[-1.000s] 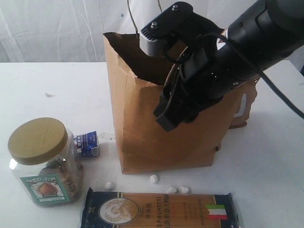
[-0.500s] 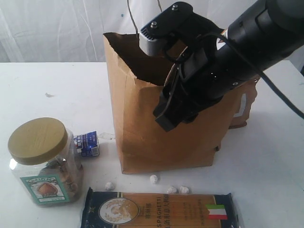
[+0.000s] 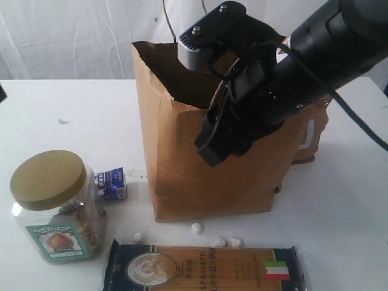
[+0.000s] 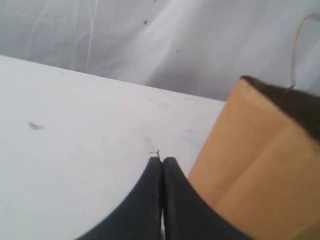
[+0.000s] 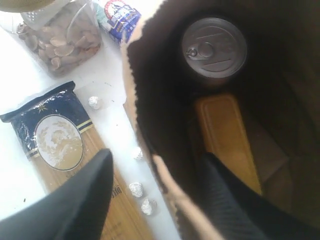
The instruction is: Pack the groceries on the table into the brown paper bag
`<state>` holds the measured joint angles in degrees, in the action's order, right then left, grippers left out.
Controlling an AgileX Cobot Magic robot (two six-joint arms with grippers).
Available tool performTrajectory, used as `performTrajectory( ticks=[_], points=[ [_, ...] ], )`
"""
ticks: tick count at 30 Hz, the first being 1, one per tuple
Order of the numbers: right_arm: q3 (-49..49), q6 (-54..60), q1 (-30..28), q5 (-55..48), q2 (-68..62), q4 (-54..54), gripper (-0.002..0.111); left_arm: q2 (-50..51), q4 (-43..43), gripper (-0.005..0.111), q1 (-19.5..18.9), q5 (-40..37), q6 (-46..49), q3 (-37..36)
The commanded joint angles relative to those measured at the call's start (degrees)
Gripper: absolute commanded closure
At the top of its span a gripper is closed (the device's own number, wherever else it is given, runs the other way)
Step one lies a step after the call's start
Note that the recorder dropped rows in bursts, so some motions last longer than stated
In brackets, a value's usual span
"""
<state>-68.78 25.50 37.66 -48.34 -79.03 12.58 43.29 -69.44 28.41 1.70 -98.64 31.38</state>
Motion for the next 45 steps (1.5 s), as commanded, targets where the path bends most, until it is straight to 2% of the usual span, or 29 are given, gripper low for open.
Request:
performTrajectory(
  ticks=[1,5,6,8,9,12,14,17,19,22,24,27,28,30,32,35,37,39,41,45],
  points=[
    [0.14,0.00,-0.02,2.32,0.10,-0.07,0.060,12.47,-12.07,0.107,0.33,-2.93,7.35,2.87],
    [0.14,-0.11,-0.02,4.10,0.10,-0.07,0.060,16.25,-11.00,0.107,0.33,-4.46,11.05,-1.26],
    [0.14,-0.13,-0.02,4.36,0.10,0.05,0.060,15.85,-10.10,0.107,0.33,-2.76,10.94,-1.41],
    [0.14,-0.13,-0.02,4.59,0.10,0.30,0.060,12.56,-9.83,0.107,0.33,17.35,12.25,0.20],
    [0.14,-0.13,-0.02,4.82,0.10,0.71,0.060,11.37,-9.83,0.107,0.33,24.87,12.29,2.05],
    [0.14,-0.13,-0.02,4.97,0.10,1.50,0.060,7.43,-6.71,0.107,0.33,53.86,12.12,11.27],
    [0.14,-0.13,-0.02,4.97,0.10,2.14,0.060,5.58,-3.42,0.107,0.33,68.27,12.89,16.60],
    [0.14,-0.13,-0.02,4.97,0.10,3.09,0.060,2.54,7.18,0.107,0.33,68.27,14.92,21.85],
    [0.14,-0.13,-0.02,4.97,0.10,3.37,0.060,0.98,14.77,0.107,0.33,59.26,16.84,23.69],
    [0.14,-0.23,-0.02,4.83,0.10,3.67,0.060,-1.30,29.18,0.107,0.33,34.01,25.11,26.27],
    [0.14,-0.23,-0.02,4.83,0.10,4.27,0.060,-1.66,43.64,0.107,0.22,14.15,43.18,29.26],
    [0.14,-0.23,-0.02,4.83,0.10,4.39,0.060,1.84,67.73,0.107,-0.99,-5.70,78.70,34.51],
    [0.14,-0.23,-0.02,4.83,0.10,4.39,0.060,3.21,71.66,0.107,-1.52,-9.57,85.68,35.46],
    [0.14,-0.23,-0.02,4.93,0.10,4.68,0.060,7.17,75.29,0.107,-2.11,-19.46,92.39,37.06],
    [0.14,-0.23,-0.02,4.93,0.10,4.68,0.060,11.45,73.80,0.107,-2.11,-28.55,93.12,37.31],
    [0.14,-0.23,-0.02,4.93,0.10,4.96,0.060,19.14,73.47,0.107,-3.28,-35.57,87.67,37.31],
    [0.14,-0.23,-0.02,4.83,0.10,5.37,0.060,23.21,74.88,0.104,-3.39,-35.94,86.66,37.31],
    [0.14,-0.23,-0.02,4.72,0.10,5.37,0.060,26.69,78.41,0.096,-3.82,-35.06,86.66,37.40],
    [0.14,-1.07,-0.02,4.47,0.10,5.37,0.060,28.61,81.77,0.080,-3.91,-33.59,86.85,37.40],
    [0.14,-1.07,-0.02,3.47,0.20,5.37,0.060,30.04,85.52,0.039,-3.91,-29.91,86.94,37.40]
  ],
)
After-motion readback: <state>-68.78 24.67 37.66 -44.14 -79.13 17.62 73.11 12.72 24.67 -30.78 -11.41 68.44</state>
